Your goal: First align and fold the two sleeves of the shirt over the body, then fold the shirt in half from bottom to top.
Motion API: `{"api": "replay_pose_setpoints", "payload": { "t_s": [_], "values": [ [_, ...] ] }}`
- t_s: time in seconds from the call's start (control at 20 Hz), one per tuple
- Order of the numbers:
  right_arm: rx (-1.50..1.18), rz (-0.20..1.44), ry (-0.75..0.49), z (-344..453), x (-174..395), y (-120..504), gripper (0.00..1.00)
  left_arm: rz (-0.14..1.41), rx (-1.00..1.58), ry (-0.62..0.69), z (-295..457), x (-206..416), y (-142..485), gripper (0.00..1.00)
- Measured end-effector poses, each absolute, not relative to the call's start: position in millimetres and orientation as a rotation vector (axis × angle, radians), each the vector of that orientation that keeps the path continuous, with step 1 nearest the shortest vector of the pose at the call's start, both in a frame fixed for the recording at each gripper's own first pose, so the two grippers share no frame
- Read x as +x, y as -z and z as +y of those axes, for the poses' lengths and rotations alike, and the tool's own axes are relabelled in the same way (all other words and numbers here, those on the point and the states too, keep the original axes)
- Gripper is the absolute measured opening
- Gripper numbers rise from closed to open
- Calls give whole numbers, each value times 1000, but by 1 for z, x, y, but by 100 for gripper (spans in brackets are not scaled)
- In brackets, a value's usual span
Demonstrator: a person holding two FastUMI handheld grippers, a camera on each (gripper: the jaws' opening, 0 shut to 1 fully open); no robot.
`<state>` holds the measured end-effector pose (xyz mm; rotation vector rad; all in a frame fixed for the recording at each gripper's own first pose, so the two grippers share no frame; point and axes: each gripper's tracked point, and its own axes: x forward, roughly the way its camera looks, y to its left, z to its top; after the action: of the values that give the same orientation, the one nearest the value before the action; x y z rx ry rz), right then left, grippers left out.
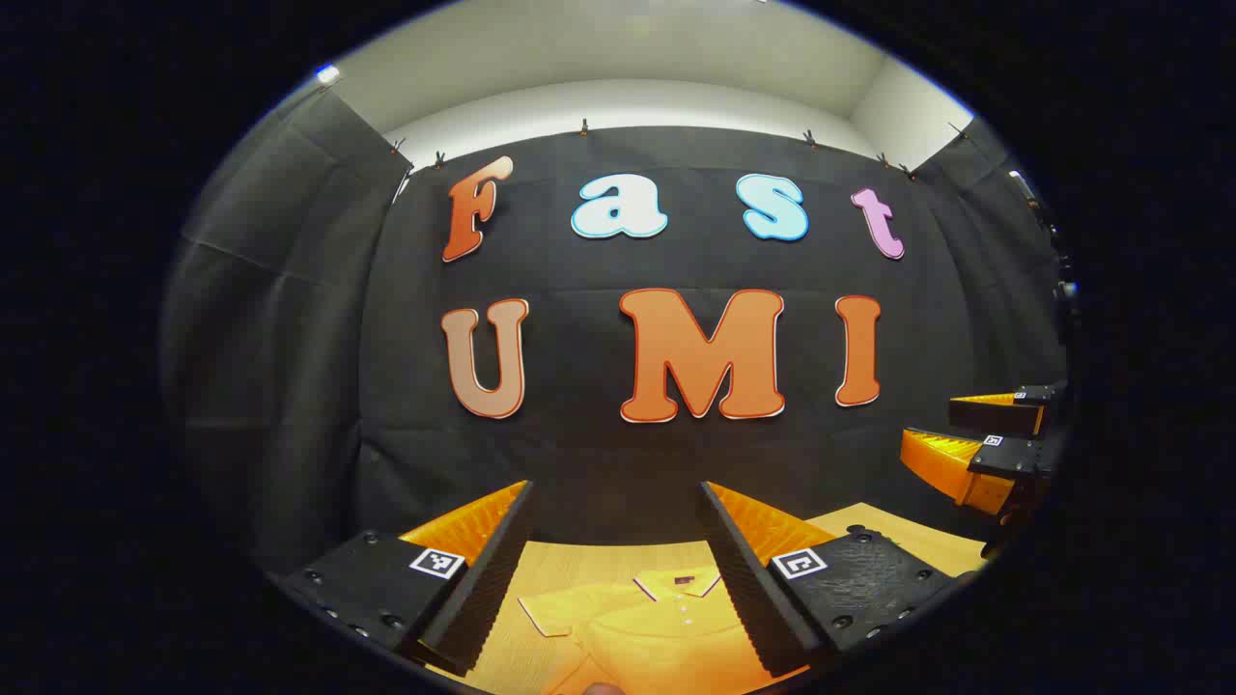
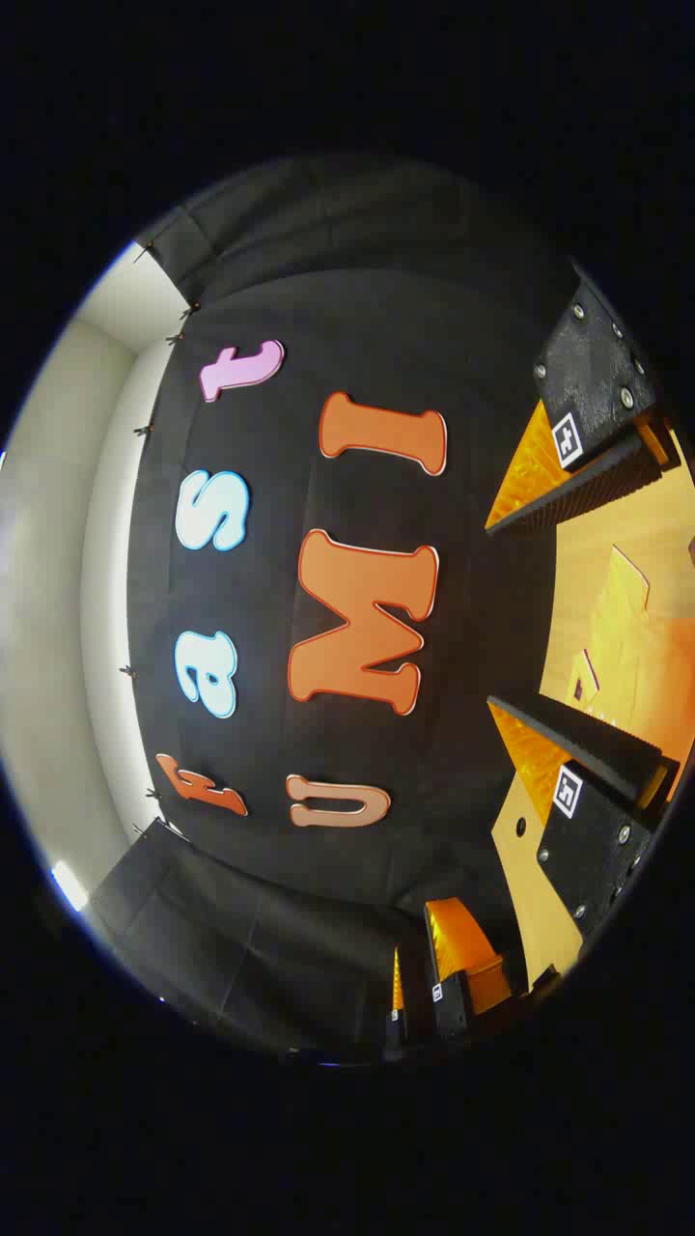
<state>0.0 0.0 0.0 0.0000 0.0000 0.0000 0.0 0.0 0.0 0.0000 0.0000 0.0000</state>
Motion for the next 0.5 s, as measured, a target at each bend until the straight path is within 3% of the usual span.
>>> {"api": "replay_pose_setpoints", "payload": {
  "t_s": [0.5],
  "values": [
    [5,21,-53,4,24,16,98,-20,36,-50,1,1,-5,99]
  ]
}}
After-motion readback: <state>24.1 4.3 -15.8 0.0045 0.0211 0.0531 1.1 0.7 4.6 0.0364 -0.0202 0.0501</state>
